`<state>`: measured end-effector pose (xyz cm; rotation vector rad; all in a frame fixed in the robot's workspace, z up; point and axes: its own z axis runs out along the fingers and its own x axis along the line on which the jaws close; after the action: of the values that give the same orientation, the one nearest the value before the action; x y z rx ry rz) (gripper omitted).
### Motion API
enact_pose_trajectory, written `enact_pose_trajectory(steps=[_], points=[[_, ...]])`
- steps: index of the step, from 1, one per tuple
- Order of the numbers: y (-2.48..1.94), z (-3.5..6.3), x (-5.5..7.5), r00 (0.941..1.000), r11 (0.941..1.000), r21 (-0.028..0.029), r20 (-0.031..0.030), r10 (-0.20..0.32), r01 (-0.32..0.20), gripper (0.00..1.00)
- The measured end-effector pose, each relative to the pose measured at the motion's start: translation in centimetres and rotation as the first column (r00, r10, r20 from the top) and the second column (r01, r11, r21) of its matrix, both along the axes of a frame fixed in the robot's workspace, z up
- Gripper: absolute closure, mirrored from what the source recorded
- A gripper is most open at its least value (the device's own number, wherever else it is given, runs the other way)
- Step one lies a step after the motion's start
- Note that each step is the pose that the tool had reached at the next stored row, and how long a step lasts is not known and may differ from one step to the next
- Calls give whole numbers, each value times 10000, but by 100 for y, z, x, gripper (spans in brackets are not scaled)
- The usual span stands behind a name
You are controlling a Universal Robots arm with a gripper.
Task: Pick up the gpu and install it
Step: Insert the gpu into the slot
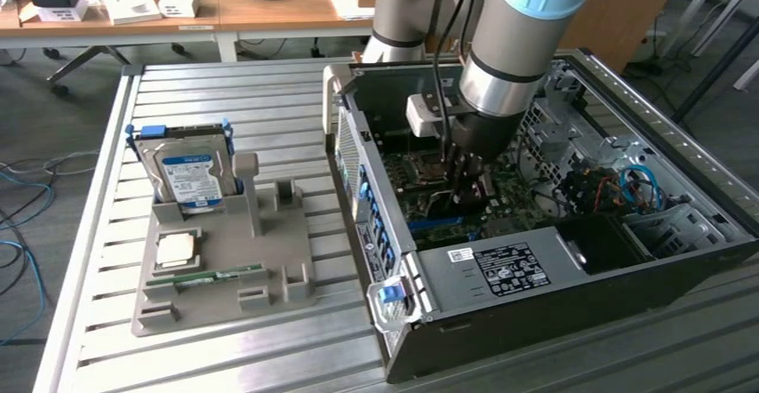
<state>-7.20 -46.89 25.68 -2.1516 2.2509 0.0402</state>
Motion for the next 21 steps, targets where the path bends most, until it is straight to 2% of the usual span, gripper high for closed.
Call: enact_pose_trajectory(steps=[21], points=[[0,-27,-2,10000,10000,2,1,0,0,74]])
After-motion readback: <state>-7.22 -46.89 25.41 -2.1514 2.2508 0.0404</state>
